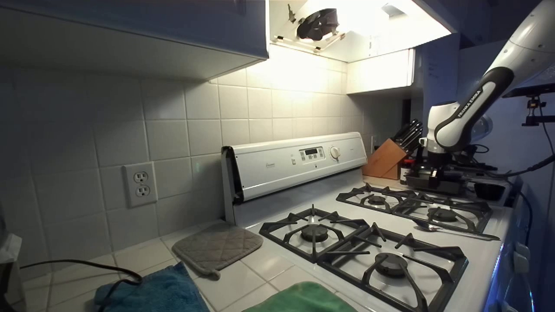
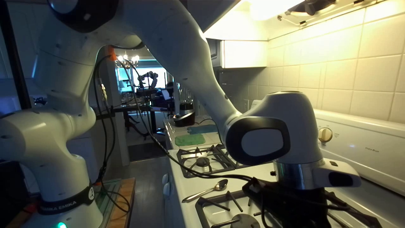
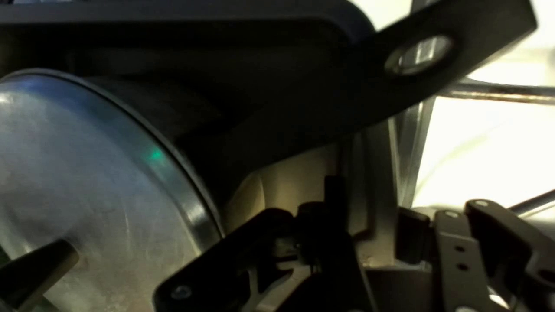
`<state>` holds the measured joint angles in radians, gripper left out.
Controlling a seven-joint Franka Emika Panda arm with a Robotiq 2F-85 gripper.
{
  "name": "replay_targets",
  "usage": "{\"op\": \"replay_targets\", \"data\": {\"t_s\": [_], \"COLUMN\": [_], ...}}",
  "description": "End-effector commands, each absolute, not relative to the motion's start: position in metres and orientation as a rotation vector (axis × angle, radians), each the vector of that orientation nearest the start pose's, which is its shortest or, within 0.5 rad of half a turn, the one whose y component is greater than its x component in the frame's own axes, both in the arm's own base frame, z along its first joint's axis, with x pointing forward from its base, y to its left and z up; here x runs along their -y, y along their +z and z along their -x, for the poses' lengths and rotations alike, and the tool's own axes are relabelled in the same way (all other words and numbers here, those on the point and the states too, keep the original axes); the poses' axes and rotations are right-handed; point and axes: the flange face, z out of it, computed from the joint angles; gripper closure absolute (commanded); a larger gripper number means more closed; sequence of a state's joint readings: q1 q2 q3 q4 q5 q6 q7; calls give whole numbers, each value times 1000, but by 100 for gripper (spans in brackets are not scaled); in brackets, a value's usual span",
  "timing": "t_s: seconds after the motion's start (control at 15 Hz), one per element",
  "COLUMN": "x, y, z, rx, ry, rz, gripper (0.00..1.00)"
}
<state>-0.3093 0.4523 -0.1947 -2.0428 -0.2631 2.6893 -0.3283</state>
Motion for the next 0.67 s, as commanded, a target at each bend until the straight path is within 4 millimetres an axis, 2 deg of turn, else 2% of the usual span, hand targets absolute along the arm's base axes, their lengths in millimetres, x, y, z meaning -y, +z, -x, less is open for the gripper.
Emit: {"op": "replay_targets", "data": {"t_s": [0.0,0.6], "x": [298,314], "y": [240,238], "z": [-552,-549], "rx": [153,126], "ry": [-179,-193], "rz": [3411,3417], "gripper": [99,99]}}
